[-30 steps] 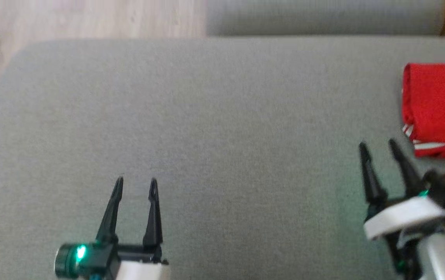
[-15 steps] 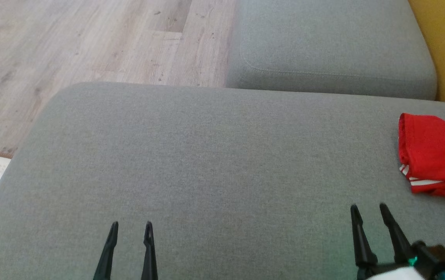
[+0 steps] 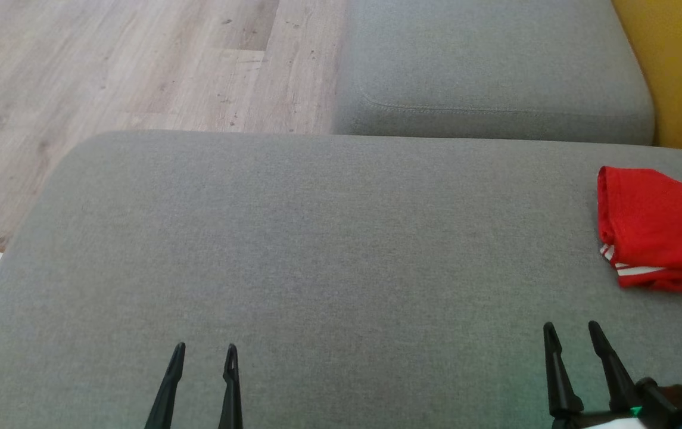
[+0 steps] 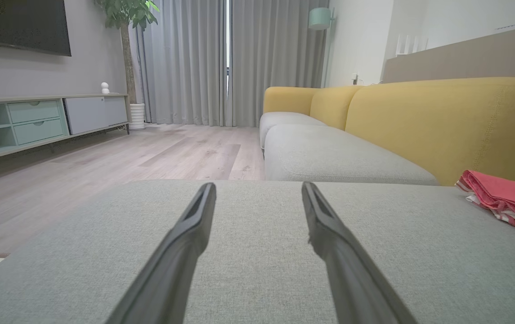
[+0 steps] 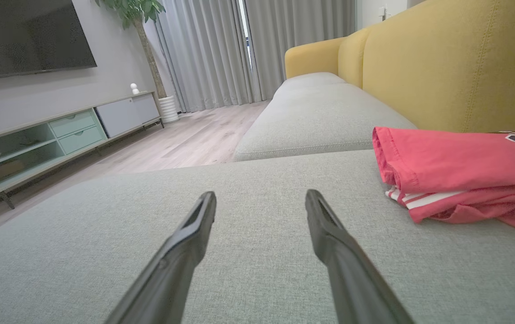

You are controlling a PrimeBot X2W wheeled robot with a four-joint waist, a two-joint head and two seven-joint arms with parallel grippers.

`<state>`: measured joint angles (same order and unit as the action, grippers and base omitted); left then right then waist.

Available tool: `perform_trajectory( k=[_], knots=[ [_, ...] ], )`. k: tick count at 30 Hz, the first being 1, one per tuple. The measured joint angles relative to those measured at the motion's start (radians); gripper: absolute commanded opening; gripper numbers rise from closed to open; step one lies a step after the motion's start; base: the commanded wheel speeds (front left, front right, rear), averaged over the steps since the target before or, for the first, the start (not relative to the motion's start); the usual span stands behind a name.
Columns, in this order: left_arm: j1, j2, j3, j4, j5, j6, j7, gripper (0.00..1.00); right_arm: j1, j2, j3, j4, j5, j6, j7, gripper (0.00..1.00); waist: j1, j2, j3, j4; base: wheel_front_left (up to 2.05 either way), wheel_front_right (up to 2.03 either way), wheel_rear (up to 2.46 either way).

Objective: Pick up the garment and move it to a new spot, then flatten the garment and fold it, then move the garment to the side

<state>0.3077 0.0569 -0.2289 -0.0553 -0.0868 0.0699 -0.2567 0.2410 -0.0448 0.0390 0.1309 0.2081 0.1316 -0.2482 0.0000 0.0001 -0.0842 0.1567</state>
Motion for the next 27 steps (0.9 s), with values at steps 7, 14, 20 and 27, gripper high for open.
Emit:
perform_trajectory(
  k=[7,14,20,27],
  knots=[
    [0.000,0.000,0.000,0.001,0.001,-0.001,0.000,1.00,-0.001,0.000,0.005,0.000,0.002,0.000,0.000,1.00,0.0000,0.0000,0.004,-0.025,0.00,0.00,0.00],
    [0.000,0.000,0.000,0.005,0.009,-0.001,0.000,1.00,-0.002,0.000,0.012,0.000,0.003,0.000,0.000,1.00,0.0000,0.0000,0.008,-0.056,0.00,0.00,0.00],
    [0.013,-0.001,-0.001,0.091,0.008,-0.001,0.001,0.00,0.017,0.000,0.017,0.084,0.003,0.000,0.002,0.00,0.0000,0.0000,0.009,-0.063,0.00,0.00,0.00],
    [0.021,0.000,0.001,0.105,-0.076,-0.008,0.011,0.00,0.019,0.000,0.017,0.097,0.077,0.000,0.012,0.00,0.0001,0.0000,0.014,-0.068,0.00,0.00,0.00]
  ],
)
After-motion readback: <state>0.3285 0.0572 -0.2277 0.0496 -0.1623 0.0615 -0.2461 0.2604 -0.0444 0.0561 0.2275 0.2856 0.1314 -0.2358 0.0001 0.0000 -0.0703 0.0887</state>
